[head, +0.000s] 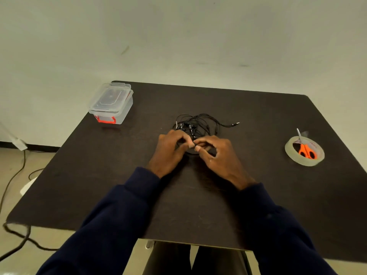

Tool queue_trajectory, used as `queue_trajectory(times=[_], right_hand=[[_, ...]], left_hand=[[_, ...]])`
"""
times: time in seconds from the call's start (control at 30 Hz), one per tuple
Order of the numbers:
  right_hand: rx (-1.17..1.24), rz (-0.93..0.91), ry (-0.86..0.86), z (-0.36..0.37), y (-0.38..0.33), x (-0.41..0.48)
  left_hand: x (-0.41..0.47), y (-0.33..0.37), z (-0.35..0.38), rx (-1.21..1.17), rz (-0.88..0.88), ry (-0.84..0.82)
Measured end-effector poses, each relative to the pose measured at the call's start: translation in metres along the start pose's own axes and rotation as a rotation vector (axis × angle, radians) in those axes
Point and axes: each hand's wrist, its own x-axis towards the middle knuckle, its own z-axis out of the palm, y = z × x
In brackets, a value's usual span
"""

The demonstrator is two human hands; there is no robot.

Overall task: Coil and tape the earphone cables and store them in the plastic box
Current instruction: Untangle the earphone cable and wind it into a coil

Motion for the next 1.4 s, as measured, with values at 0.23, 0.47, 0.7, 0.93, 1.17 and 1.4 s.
queue_trajectory(times=[0.23,0.47,0.7,0.93,1.17,1.4], right_hand=[[0.08,0.012,0.146,-0.029,-0.021,0.003],[0.043,0.031,0.159,-0.068,-0.034,0.028],[0.263,0.097,0.027,-0.056,-0.071,0.037],[0.357,0.017,0.009,-0.057,-0.083,0.045],[0.226,0.092,0.042,-0.057,-0.043,0.052],[0.022,0.127,-0.266,-0.028,0.009,0.037]], left_hand=[[0.017,0.048,-0.045,-0.814,-0.377,0.433],[-0.009,0.038,-0.071,-0.905,-0.544,0.169],[-0.013,0.049,-0.05,-0.323,-0.214,0.119],[0.0,0.062,-0.037,-0.574,-0.099,-0.211],[0.011,0.058,-0.035,-0.98,-0.338,0.024],[0.026,0.064,-0.055,-1.69,-0.411,0.073]])
